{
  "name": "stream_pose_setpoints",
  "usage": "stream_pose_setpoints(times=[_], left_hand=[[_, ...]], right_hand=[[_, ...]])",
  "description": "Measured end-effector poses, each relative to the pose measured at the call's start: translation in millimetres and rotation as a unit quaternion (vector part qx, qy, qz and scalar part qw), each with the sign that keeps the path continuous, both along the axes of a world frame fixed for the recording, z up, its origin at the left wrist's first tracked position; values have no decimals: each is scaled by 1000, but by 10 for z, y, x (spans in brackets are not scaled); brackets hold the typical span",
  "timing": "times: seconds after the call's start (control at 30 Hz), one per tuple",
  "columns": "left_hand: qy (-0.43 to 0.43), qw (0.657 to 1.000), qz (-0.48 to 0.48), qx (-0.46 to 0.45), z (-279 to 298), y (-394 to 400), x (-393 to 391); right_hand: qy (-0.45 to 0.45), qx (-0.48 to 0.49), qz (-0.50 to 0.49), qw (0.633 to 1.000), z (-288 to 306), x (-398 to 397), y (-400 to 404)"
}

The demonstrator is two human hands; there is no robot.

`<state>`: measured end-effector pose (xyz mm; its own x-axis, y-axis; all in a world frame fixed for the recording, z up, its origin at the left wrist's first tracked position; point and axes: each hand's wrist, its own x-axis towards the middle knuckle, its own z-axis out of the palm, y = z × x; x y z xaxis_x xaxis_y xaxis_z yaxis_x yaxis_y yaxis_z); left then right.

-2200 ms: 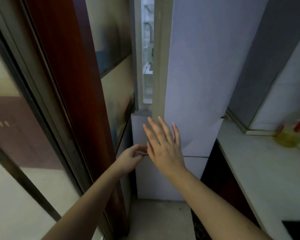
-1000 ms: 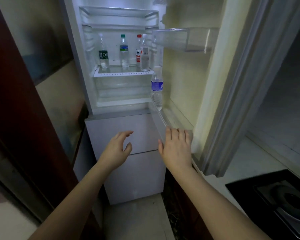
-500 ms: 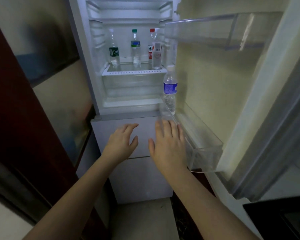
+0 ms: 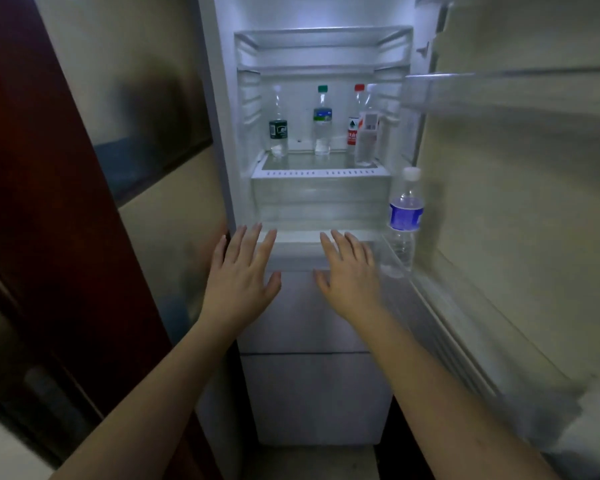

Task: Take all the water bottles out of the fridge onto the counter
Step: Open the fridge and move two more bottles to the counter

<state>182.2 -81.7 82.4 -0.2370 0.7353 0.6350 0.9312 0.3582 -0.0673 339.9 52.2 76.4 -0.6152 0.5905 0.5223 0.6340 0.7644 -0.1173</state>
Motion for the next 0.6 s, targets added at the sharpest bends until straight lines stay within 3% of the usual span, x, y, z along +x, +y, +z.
stream_pose_setpoints(times=[0.37, 0.6], left_hand=[[-34, 999, -39, -15, 335, 856, -751], [-7, 999, -39, -27, 496, 1448, -937]], right_hand=[[25, 28, -37, 999, 402, -734, 684], [37, 24, -53, 998, 510, -1048, 1163]])
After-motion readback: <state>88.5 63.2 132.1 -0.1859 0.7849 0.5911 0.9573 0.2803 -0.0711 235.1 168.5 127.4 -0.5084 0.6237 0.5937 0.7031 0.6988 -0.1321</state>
